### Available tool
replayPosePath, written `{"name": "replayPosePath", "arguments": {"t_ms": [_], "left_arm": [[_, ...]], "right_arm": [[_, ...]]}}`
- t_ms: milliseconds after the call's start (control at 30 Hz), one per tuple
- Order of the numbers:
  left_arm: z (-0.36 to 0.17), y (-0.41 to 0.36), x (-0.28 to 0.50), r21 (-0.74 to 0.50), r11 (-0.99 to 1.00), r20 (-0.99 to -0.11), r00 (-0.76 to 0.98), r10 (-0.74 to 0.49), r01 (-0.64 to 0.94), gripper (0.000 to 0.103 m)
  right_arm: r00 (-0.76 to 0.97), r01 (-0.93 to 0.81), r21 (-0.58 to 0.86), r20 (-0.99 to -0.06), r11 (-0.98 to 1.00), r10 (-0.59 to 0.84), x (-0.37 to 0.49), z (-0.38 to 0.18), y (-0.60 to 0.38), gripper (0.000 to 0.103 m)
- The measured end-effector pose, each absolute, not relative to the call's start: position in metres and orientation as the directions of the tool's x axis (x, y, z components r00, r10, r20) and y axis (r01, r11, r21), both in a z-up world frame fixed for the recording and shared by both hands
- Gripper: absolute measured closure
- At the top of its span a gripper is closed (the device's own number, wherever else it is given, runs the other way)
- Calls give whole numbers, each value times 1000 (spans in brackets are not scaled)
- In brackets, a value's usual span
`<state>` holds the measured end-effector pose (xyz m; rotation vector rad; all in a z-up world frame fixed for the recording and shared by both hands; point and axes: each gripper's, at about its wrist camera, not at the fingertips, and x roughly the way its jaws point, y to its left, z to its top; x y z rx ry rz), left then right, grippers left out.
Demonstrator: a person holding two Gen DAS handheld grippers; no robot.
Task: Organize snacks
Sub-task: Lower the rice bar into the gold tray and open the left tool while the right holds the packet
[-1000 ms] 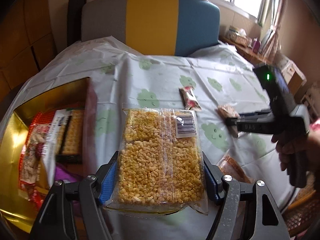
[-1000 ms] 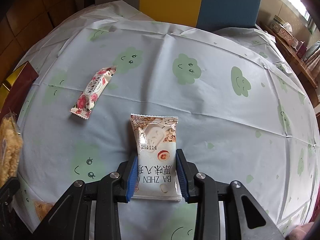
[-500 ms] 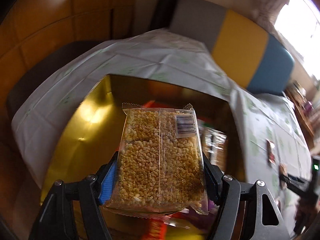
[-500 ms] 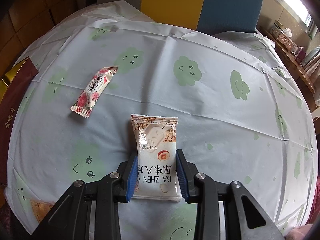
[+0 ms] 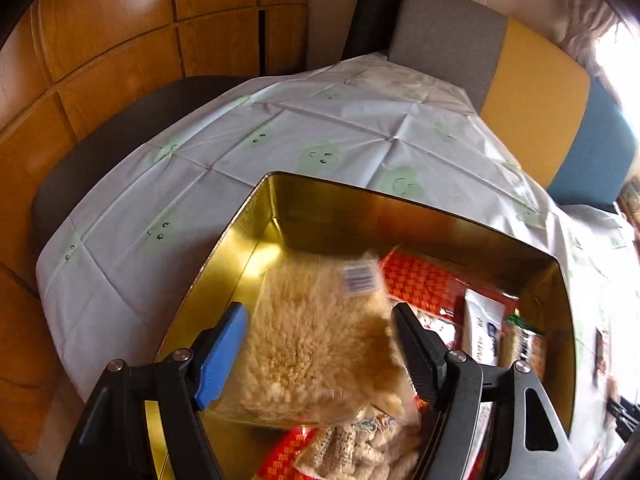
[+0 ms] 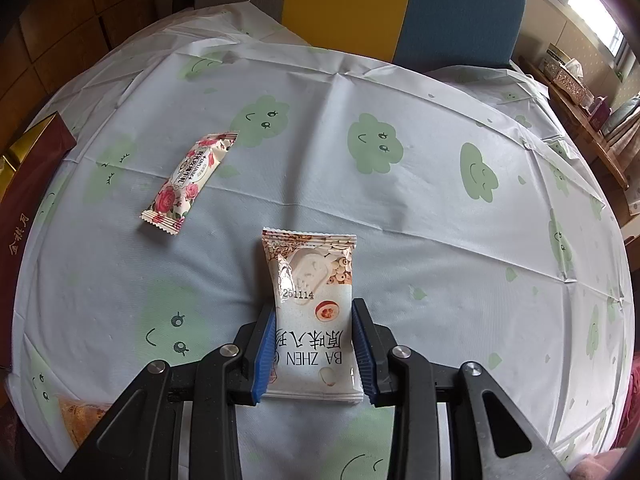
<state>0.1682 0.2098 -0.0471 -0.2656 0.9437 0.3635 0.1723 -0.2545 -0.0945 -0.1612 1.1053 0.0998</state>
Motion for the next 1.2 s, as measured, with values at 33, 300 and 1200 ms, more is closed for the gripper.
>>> {"name": "replayPosePath", "arguments": {"t_ms": [33, 300, 1200], "left_arm": [[-47, 208, 169, -63, 908, -823, 536, 187, -414, 28], [-35, 177, 149, -5, 922, -791, 566, 233, -386, 29], [-21, 108, 98, -17, 968, -781, 608, 142, -249, 29]], "right_arm": [[447, -161, -81, -895, 984, -1, 172, -94, -254, 68], [448, -165, -90, -894, 982, -7, 170, -94, -253, 68], [470, -174, -135, -882, 975, -38, 165, -92, -246, 68]]}}
